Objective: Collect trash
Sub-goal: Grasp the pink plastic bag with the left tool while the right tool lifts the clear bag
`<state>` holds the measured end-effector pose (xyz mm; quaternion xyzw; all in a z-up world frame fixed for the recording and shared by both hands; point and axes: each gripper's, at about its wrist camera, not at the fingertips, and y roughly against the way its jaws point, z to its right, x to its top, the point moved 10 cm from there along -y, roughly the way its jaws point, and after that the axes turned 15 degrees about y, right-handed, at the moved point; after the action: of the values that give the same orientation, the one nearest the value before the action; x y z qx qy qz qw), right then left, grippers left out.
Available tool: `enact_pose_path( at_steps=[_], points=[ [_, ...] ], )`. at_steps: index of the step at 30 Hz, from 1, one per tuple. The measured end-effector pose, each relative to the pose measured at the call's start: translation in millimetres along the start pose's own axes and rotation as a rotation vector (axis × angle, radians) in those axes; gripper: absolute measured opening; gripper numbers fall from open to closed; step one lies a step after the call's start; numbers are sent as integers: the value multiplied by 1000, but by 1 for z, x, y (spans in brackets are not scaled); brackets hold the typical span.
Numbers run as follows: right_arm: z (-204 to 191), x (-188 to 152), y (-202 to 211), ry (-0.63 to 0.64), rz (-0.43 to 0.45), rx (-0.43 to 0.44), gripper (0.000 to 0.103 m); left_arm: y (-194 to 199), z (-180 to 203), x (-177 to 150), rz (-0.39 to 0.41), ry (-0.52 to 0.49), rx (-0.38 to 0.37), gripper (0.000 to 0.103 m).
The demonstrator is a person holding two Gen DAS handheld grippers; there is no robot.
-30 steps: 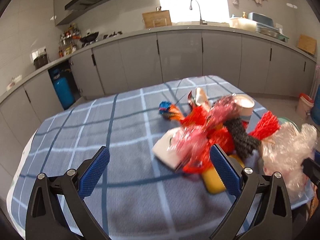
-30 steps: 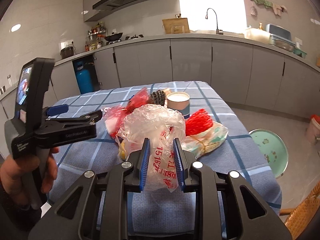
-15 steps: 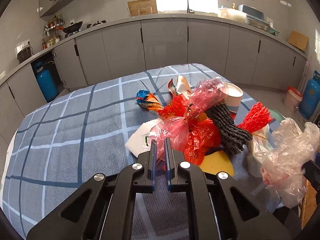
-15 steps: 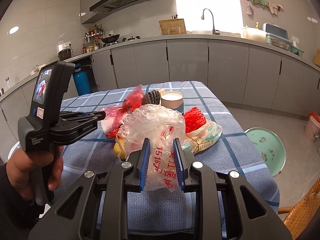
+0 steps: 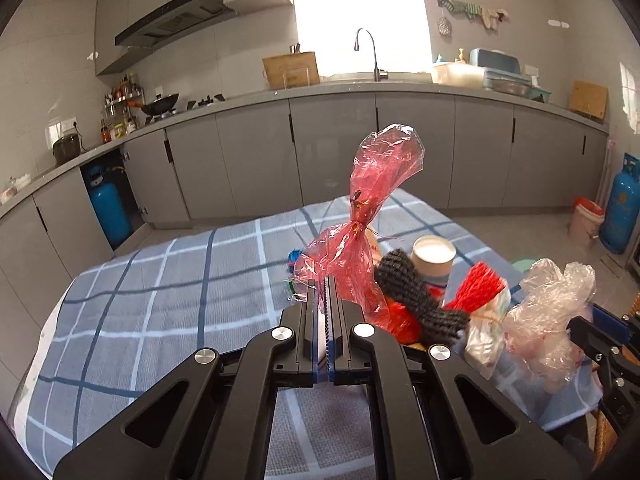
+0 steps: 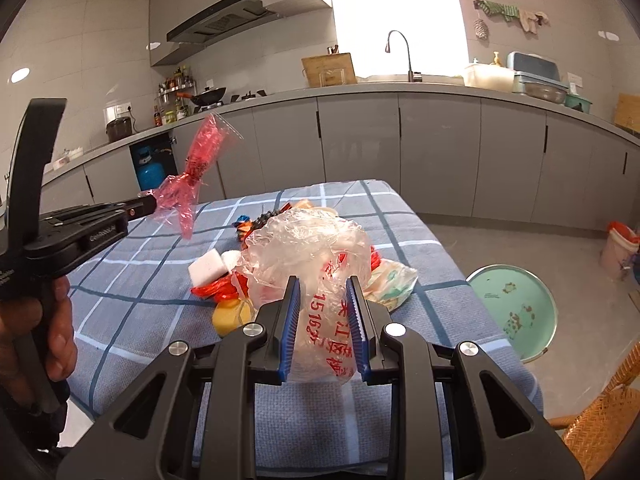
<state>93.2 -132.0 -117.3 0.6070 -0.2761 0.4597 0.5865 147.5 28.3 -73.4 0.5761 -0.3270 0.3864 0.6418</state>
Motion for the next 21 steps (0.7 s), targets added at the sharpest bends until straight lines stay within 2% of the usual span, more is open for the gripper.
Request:
enact_pose_path(
  at_steps=[11, 21],
  points=[
    [54, 3, 2, -61, 11, -71, 25, -6, 53, 12, 11, -71, -74, 4],
    [119, -9, -6, -115, -6, -162, 25, -19, 126, 9, -6, -156, -175, 4]
  ],
)
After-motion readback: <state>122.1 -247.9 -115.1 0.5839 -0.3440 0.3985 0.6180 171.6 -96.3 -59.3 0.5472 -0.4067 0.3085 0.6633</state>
